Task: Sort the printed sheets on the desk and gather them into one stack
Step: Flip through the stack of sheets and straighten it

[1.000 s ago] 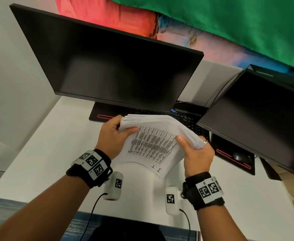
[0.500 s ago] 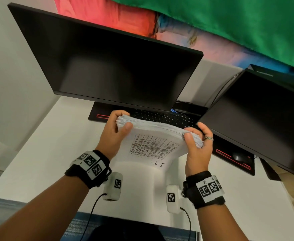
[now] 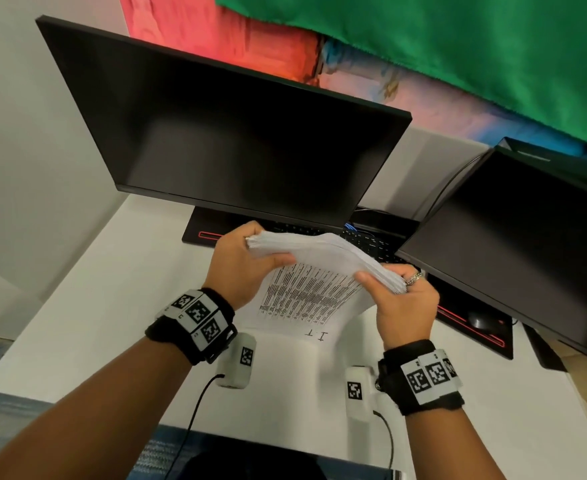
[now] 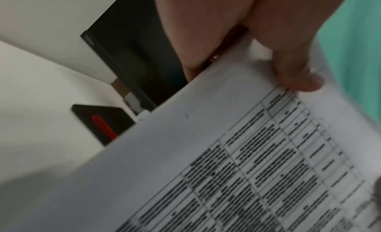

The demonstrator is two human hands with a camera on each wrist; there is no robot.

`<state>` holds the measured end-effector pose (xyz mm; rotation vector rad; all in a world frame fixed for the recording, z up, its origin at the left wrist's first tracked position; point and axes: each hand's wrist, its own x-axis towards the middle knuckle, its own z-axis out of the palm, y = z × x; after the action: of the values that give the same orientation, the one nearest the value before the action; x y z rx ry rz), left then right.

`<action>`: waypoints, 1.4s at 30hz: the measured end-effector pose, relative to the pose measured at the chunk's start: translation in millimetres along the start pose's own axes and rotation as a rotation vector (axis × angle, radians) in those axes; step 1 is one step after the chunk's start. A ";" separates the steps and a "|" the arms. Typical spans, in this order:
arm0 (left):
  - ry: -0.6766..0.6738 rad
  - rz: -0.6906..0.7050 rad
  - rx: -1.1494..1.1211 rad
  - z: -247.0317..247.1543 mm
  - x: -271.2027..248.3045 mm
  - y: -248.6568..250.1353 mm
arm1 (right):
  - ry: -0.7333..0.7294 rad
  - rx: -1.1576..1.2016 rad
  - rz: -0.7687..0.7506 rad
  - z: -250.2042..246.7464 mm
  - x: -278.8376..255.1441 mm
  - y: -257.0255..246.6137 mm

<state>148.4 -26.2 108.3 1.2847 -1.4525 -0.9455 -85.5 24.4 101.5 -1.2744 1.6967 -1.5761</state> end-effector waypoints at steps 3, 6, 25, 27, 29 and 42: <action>-0.043 0.121 0.051 -7.4 2.3 24.1 | -0.133 -0.364 -0.088 -7.0 12.1 -21.7; -0.114 0.387 0.273 -11.3 4.3 47.1 | -0.349 -0.607 -0.207 12.1 17.6 -46.9; -0.291 -0.314 -0.324 -64.5 -26.0 -60.8 | -0.370 0.106 0.256 -13.1 15.8 -6.0; -0.286 -0.344 -0.310 -54.0 -24.5 -58.7 | -0.354 0.109 0.279 -10.6 14.1 3.1; -0.117 -0.354 -0.255 -43.1 -20.8 -52.7 | -0.285 0.086 0.267 -7.6 11.2 8.5; 0.026 -0.253 -0.003 -31.8 -39.7 -78.2 | -0.033 0.069 0.375 14.6 -40.8 56.5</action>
<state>199.4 2.4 35.6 1.4976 -1.2869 -1.0908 -71.8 46.7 35.2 -0.8796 1.7241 -1.3692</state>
